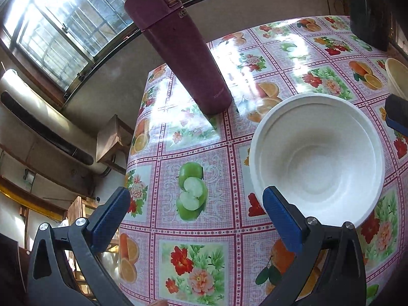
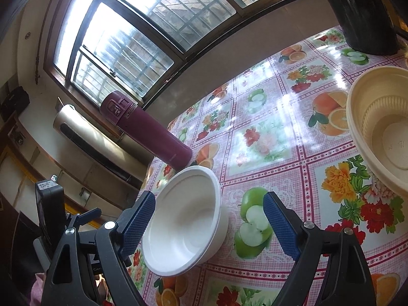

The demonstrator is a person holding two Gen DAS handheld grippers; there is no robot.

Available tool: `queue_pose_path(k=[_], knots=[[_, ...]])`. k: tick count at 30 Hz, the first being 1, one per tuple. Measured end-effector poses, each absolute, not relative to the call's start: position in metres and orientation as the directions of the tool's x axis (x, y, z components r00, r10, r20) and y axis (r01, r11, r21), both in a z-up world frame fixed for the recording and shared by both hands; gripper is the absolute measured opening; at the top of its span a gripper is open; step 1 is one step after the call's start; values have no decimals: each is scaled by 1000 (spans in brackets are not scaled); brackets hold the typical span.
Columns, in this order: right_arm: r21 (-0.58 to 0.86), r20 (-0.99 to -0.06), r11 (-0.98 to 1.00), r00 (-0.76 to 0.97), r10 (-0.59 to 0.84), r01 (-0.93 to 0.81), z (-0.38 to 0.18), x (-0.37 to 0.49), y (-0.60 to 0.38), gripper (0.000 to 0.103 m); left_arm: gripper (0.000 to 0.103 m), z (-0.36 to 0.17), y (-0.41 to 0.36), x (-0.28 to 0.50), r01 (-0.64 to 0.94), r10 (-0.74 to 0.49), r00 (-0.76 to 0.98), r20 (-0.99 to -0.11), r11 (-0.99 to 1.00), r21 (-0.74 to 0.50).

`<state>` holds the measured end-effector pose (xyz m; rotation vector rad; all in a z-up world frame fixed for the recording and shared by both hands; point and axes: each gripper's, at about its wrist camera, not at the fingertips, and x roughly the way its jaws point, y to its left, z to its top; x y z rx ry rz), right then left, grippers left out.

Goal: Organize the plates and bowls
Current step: 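Move both grippers to the rim of the large white bowl, then close the left gripper on the large white bowl rim while the right gripper grips it too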

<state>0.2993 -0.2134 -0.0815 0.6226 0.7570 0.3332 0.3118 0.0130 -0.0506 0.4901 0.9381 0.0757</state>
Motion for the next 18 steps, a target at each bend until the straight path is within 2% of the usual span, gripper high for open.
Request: queue_pose_path(k=[5, 12, 18], knots=[[631, -545, 773, 675, 496, -59, -86, 301, -211, 88, 103, -56, 8, 323, 165, 225, 568, -792, 912, 377], [666, -540, 743, 648, 537, -60, -93, 304, -210, 88, 103, -72, 19, 348, 153, 47, 409, -911, 981, 120], [709, -527, 704, 625, 575, -50, -99, 307, -211, 89, 103, -75, 28, 356, 108, 27, 381, -924, 992, 73]])
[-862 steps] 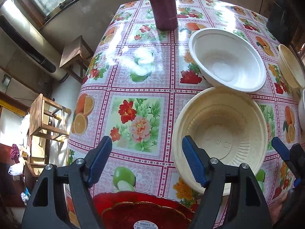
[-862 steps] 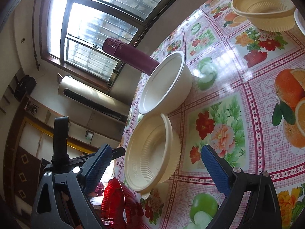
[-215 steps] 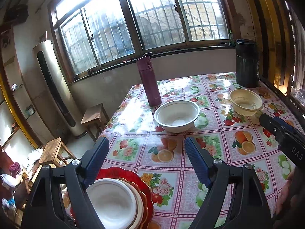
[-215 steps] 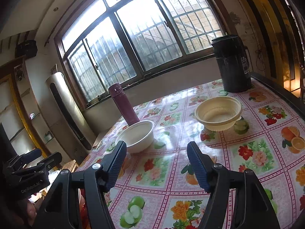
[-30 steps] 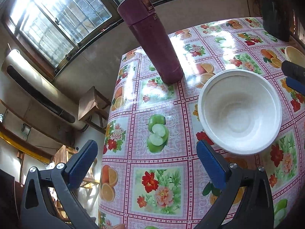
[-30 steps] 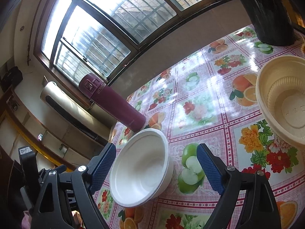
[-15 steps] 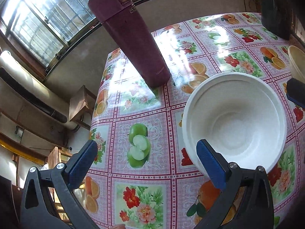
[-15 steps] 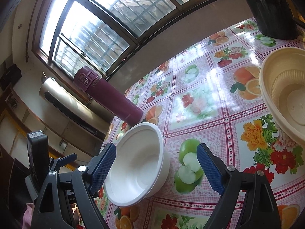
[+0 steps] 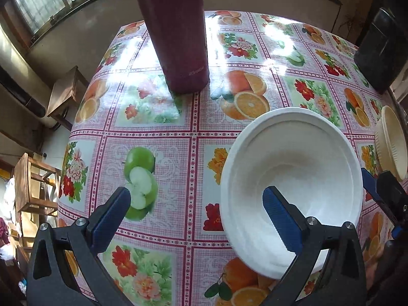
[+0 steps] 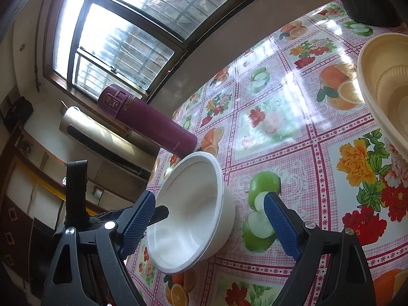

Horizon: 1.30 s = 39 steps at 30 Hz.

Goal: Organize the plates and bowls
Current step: 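Close the left gripper on the large white bowl rim while the right gripper grips it too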

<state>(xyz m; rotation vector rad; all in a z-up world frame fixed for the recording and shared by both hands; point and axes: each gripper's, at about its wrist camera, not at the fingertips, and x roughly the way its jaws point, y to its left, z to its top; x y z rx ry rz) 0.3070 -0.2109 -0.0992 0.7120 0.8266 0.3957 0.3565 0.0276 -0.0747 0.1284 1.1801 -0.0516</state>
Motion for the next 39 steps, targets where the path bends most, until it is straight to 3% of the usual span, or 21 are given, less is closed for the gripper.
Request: queue_pose_path(k=[6, 12, 15, 17, 19, 23, 29, 34, 39], knots=[[718, -521, 694, 618, 589, -56, -100, 306, -208, 87, 103, -77, 27, 356, 95, 17, 343, -939, 994, 53], [727, -516, 685, 613, 598, -57, -101, 308, -208, 82, 93, -80, 25, 353, 88, -19, 304, -952, 996, 8], [727, -515, 684, 613, 600, -59, -101, 308, -208, 75, 72, -84, 23, 351, 80, -49, 283, -958, 996, -27], [731, -512, 680, 609, 605, -61, -102, 308, -207, 68, 52, -85, 22, 351, 77, -63, 274, -960, 996, -43], [732, -513, 679, 607, 608, -61, -103, 309, -206, 57, 47, -85, 21, 350, 78, -70, 273, -959, 996, -51], [727, -519, 684, 604, 605, -60, -104, 309, -206, 49, 32, -82, 20, 347, 89, -80, 286, -955, 994, -57], [722, -531, 689, 595, 604, -55, -106, 310, -204, 43, 19, -85, 19, 347, 99, -107, 267, -958, 992, -83], [704, -551, 709, 597, 583, -43, -107, 311, -204, 22, 14, -85, 17, 346, 104, -110, 272, -956, 991, -84], [697, -565, 717, 593, 574, -30, -110, 311, -204, 13, 14, -82, 18, 343, 109, -104, 275, -956, 991, -76]])
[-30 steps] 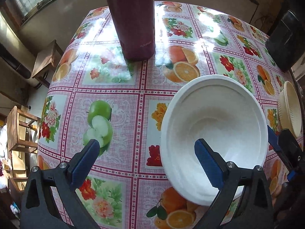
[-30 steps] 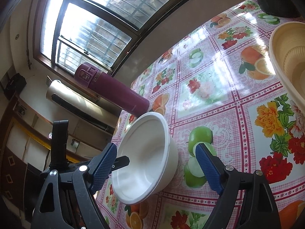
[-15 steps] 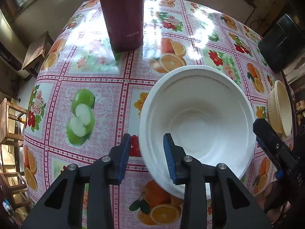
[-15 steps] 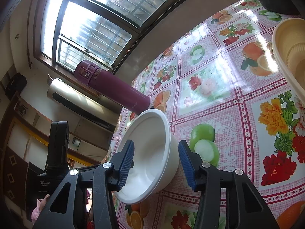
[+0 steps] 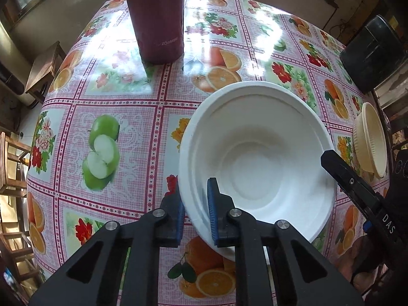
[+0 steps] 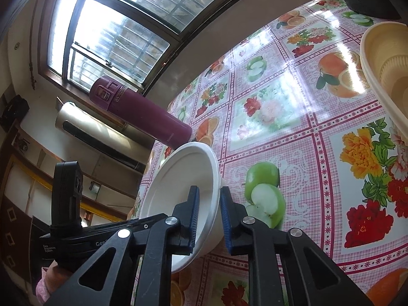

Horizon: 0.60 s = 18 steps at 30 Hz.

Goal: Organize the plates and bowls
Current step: 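Close the left gripper on the large white bowl rim while the right gripper grips it too, then lift the large white bowl with both grippers and carry it over the plate stack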

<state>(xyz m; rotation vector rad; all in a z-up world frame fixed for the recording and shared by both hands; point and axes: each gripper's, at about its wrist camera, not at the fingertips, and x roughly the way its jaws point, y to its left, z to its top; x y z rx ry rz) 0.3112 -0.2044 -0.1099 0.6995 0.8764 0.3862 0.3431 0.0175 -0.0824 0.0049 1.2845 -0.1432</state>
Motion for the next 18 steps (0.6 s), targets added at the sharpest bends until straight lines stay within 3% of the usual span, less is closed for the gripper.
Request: queue_pose_path(k=[10, 18], knots=[[689, -568, 724, 591, 572, -38, -103, 309, -203, 8, 14, -72, 20, 330, 92, -77, 295, -952, 994, -52], [696, -536, 713, 599, 594, -85, -71, 281, -193, 8, 14, -27, 24, 286, 99, -41, 387, -921, 995, -2]])
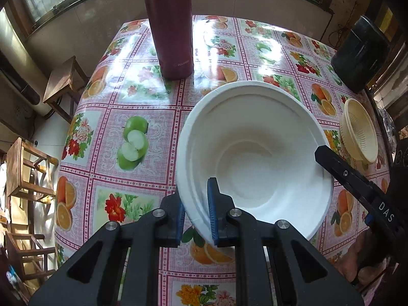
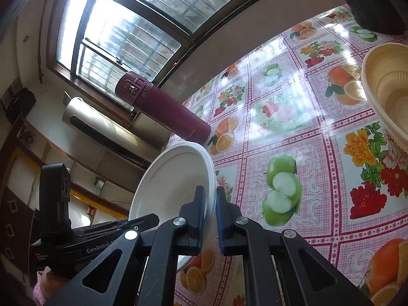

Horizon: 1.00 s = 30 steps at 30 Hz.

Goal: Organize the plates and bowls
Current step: 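Lift the large white bowl with both grippers and carry it over the plate stack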

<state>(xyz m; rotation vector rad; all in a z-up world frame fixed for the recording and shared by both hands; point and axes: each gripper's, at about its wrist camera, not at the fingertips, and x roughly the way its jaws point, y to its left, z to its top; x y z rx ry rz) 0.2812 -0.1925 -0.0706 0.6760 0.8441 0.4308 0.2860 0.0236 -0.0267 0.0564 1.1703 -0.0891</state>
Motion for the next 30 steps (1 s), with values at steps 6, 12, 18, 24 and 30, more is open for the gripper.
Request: queue_pose_path(k=[6, 12, 18, 24, 30], knots=[[710, -470, 690, 634, 615, -142, -33, 232, -188, 8, 14, 10, 28, 231, 111, -20, 485, -874, 993, 38], [719, -415, 667, 648, 638, -196, -6, 177, -178, 8, 15, 35, 36, 166, 106, 14, 586, -810, 990, 94], [718, -383, 654, 648, 659, -240, 8, 125, -162, 8, 15, 50, 45, 107, 86, 60, 676, -735, 983, 160], [706, -375, 652, 636, 675, -275, 13, 90, -146, 8, 15, 59, 55, 65, 61, 98, 745, -660, 975, 213], [698, -381, 652, 618, 688, -295, 14, 68, -128, 8, 15, 59, 65, 39, 36, 122, 775, -621, 971, 236]])
